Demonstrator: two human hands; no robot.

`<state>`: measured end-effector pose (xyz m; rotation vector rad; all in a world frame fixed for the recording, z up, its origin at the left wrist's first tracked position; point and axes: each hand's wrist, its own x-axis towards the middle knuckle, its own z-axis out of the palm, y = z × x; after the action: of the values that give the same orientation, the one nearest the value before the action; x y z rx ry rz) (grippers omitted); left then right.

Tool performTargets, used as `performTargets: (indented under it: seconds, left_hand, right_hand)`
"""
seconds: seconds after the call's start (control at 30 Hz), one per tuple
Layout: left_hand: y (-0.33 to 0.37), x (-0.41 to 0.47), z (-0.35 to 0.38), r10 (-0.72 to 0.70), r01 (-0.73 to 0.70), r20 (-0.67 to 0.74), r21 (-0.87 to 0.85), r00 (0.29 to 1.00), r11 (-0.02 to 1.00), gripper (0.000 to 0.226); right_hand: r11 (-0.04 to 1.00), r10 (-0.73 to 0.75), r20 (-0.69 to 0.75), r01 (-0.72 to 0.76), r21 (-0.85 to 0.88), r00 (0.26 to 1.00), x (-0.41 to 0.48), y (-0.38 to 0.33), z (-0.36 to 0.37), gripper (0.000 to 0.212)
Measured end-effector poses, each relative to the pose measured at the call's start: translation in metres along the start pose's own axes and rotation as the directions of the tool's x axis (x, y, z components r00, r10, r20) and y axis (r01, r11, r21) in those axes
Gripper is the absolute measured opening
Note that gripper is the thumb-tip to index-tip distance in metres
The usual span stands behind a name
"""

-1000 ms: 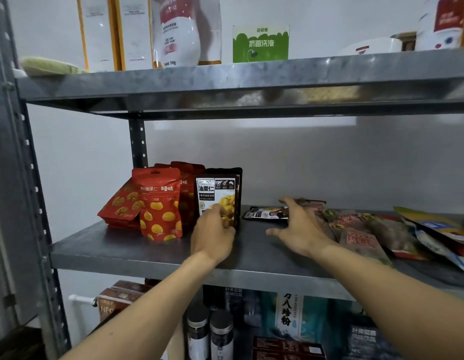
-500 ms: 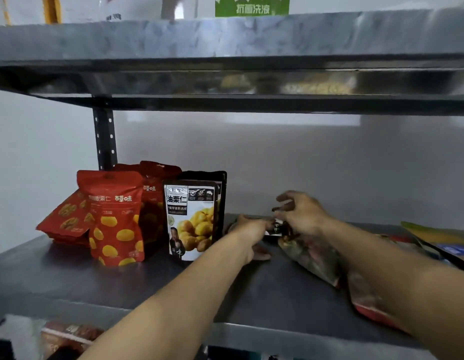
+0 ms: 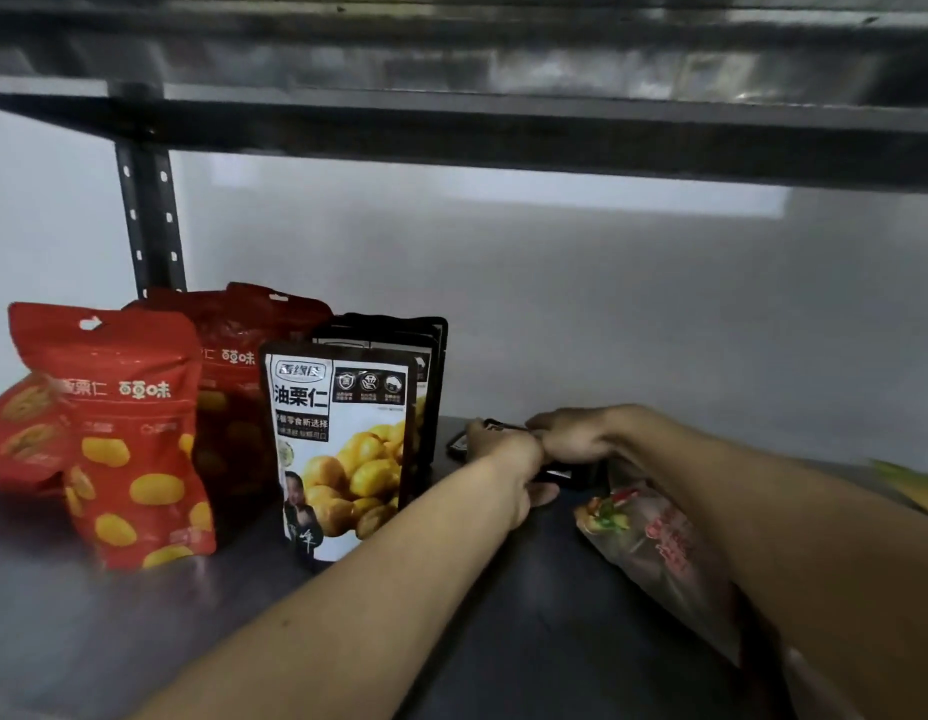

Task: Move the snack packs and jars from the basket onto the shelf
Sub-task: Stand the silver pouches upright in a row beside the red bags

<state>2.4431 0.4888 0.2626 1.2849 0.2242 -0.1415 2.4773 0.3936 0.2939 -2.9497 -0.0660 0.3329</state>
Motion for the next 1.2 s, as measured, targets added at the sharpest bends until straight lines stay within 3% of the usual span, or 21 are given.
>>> performTargets:
  seconds: [0.1, 0.23, 0.3, 0.4, 0.5, 0.63, 0.8, 1.03, 1.2]
  left_hand:
    - [-0.008, 0.003, -0.001, 0.090, -0.090, -0.008, 0.002, 0.996, 0.996, 0.071]
    - [-0.009, 0.000, -0.005, 0.294, -0.290, -0.051, 0.078, 0.954, 0.954, 0.067]
    - [-0.001, -0.006, -0.010, 0.426, -0.422, -0.026, 0.097, 0.904, 0.901, 0.061]
    - [0.007, -0.021, -0.013, 0.636, -0.643, 0.118, 0.246, 0.763, 0.726, 0.074]
    - [0.011, -0.045, -0.015, 0.650, -0.681, 0.205, 0.262, 0.732, 0.684, 0.076]
    - [0.017, -0.081, -0.025, 0.678, -0.731, 0.274, 0.267, 0.683, 0.628, 0.073]
    - [0.018, -0.130, -0.054, 0.689, -0.781, 0.366, 0.295, 0.625, 0.551, 0.072]
    - [0.017, -0.165, -0.122, 0.700, -0.824, 0.438, 0.353, 0.564, 0.443, 0.080]
    - [0.026, -0.172, -0.174, 0.706, -0.809, 0.409, 0.401, 0.578, 0.430, 0.076]
  right_hand:
    - [0.995, -0.025, -0.061, 0.031, 0.098, 0.998, 0.001, 0.003, 0.003, 0.062]
    - [0.947, -0.068, -0.347, 0.171, 0.273, 0.935, -0.009, 0.010, 0.001, 0.081]
    - [0.907, -0.049, -0.453, 0.229, 0.353, 0.890, -0.019, 0.013, -0.001, 0.091]
    - [0.854, -0.027, -0.560, 0.310, 0.417, 0.828, -0.039, 0.016, -0.003, 0.098]
    - [0.829, -0.001, -0.625, 0.351, 0.436, 0.780, -0.066, 0.018, -0.002, 0.104]
    - [0.801, 0.021, -0.656, 0.380, 0.463, 0.754, -0.114, 0.014, 0.006, 0.087]
    - [0.763, 0.016, -0.712, 0.451, 0.462, 0.702, -0.172, -0.012, 0.026, 0.087]
    - [0.748, -0.018, -0.701, 0.475, 0.463, 0.713, -0.226, -0.073, 0.053, 0.101]
    - [0.741, -0.025, -0.684, 0.473, 0.477, 0.729, -0.242, -0.123, 0.075, 0.114]
